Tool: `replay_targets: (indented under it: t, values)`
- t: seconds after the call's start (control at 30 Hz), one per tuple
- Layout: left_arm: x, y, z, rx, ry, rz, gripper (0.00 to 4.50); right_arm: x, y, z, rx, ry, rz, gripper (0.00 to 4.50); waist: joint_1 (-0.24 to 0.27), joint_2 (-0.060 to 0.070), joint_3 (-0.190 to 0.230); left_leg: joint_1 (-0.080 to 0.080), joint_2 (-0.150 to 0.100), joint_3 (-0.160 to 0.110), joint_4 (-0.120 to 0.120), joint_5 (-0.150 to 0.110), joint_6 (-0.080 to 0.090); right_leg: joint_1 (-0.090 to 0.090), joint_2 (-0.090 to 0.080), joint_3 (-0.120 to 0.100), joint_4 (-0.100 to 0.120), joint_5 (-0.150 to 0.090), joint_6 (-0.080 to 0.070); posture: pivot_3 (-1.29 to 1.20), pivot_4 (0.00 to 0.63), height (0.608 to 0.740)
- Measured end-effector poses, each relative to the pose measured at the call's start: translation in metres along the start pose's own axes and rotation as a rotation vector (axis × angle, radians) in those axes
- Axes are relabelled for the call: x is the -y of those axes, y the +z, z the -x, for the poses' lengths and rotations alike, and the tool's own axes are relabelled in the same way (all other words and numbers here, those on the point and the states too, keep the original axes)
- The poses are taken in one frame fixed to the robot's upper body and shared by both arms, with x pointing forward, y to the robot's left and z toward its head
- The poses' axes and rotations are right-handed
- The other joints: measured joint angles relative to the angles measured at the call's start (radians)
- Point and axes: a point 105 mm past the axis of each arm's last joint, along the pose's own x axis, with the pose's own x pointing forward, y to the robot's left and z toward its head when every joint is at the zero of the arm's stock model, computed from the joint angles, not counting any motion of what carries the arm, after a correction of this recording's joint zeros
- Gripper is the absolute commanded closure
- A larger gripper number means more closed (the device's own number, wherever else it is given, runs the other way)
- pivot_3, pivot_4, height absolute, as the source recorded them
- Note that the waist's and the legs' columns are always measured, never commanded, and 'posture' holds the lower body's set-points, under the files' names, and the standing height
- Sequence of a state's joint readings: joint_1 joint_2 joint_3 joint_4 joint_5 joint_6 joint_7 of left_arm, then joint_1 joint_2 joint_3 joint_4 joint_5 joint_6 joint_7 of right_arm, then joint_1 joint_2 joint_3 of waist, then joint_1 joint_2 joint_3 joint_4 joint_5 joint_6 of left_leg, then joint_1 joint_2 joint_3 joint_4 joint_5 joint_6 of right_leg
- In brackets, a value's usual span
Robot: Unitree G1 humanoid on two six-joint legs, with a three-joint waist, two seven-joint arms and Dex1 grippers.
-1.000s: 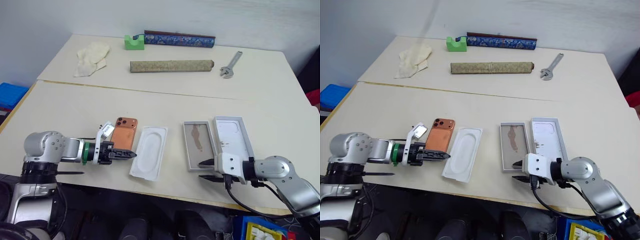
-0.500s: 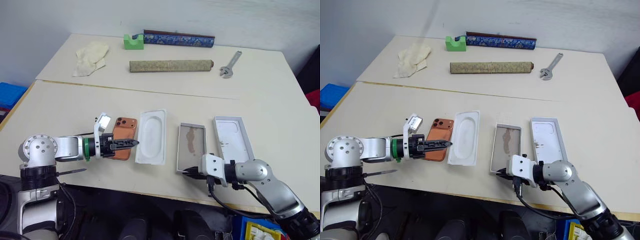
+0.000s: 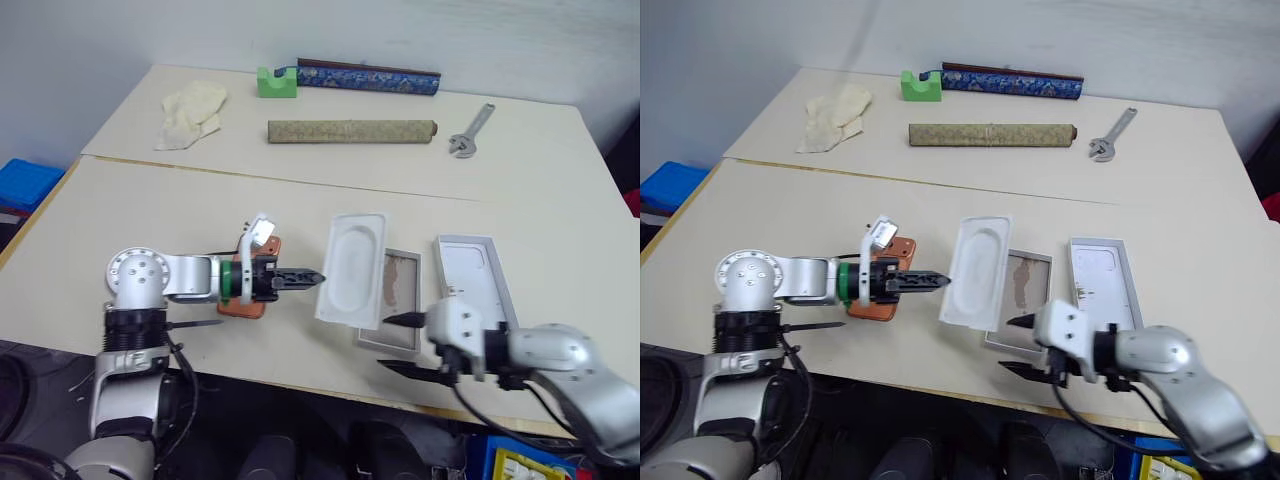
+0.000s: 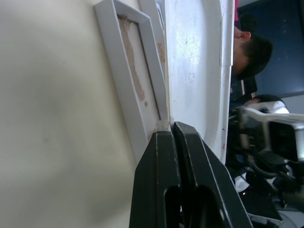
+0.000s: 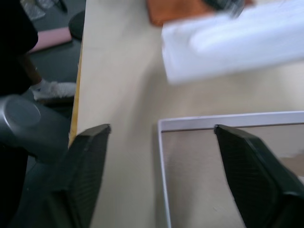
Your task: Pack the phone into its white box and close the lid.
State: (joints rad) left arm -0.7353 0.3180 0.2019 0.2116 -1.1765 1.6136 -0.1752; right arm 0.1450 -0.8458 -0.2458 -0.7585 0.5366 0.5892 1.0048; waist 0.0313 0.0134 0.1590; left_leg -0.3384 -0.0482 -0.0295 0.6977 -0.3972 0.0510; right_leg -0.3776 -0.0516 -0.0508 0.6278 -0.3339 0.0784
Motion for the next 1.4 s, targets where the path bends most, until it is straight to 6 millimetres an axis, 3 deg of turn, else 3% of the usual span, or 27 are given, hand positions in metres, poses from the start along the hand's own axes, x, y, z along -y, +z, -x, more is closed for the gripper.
replay_targets:
  t: [0.17,0.53,0.63,0.83,0.97,1.07,1.1,1.3,1.4]
  values:
    - [-0.007,-0.004,-0.022,-0.055,0.057,0.021,4.50,-0.002,-0.002,0.026,-0.043,-0.094,-0.050,0.05,-0.005,-0.001,0.000,0.000,0.000,0.000,0.000,0.000,0.000,0.000,0.001,0.001,-0.001,0.000,0.000,0.00,0.150,0.740]
    - [-0.011,-0.014,-0.043,-0.169,0.100,0.003,4.50,-0.002,-0.004,0.024,-0.023,-0.183,-0.098,0.05,-0.006,-0.001,0.001,0.002,0.000,-0.001,-0.001,0.001,-0.004,-0.001,0.003,0.004,-0.001,0.000,0.000,0.00,0.150,0.740]
    - [-0.012,-0.014,-0.043,-0.171,0.096,0.012,3.96,-0.003,-0.004,0.021,-0.019,-0.184,-0.102,0.00,-0.005,-0.001,0.001,0.001,0.000,-0.002,-0.001,0.001,-0.004,-0.001,0.003,0.004,-0.002,0.000,0.000,0.00,0.150,0.740]
    - [-0.001,-0.003,-0.041,-0.129,0.033,0.009,2.24,0.001,0.005,0.008,0.017,-0.165,-0.066,0.00,-0.005,-0.001,0.001,0.001,0.000,-0.002,-0.001,0.001,-0.004,-0.002,0.003,0.004,-0.002,0.000,0.000,0.00,0.150,0.740]
    - [0.014,0.002,-0.028,-0.094,-0.041,-0.054,0.98,0.016,0.010,-0.006,0.026,-0.180,-0.031,0.00,-0.010,-0.002,0.001,0.001,-0.001,-0.003,-0.001,0.001,-0.005,-0.006,0.004,0.004,-0.001,0.000,0.000,0.00,0.150,0.740]
    - [0.022,-0.006,0.000,-0.084,-0.057,-0.226,0.11,0.032,0.010,-0.021,0.006,-0.187,-0.018,0.56,-0.022,-0.002,0.001,0.002,-0.002,-0.003,-0.003,0.001,-0.008,-0.012,0.004,0.003,0.000,0.000,-0.001,0.00,0.150,0.740]
    - [0.022,-0.011,0.010,-0.084,-0.057,-0.287,0.00,0.036,0.007,-0.026,-0.010,-0.188,-0.018,0.94,-0.025,-0.002,0.001,0.002,-0.004,-0.004,-0.005,0.001,-0.009,-0.014,0.004,0.003,0.000,0.000,-0.001,0.00,0.150,0.740]
    - [0.006,-0.031,0.041,-0.092,-0.041,-0.811,0.00,0.060,-0.018,-0.049,-0.139,-0.191,-0.024,2.98,-0.030,-0.001,0.002,0.002,-0.003,-0.004,-0.003,0.001,-0.010,-0.015,0.003,0.002,-0.001,-0.004,-0.010,0.00,0.150,0.740]
    - [0.007,-0.032,0.052,-0.103,-0.064,-0.958,0.00,0.067,-0.028,-0.055,-0.183,-0.189,-0.018,4.04,-0.026,-0.001,0.002,0.002,-0.003,-0.006,-0.003,0.001,-0.010,-0.015,0.003,0.002,-0.001,-0.004,-0.011,0.00,0.150,0.740]
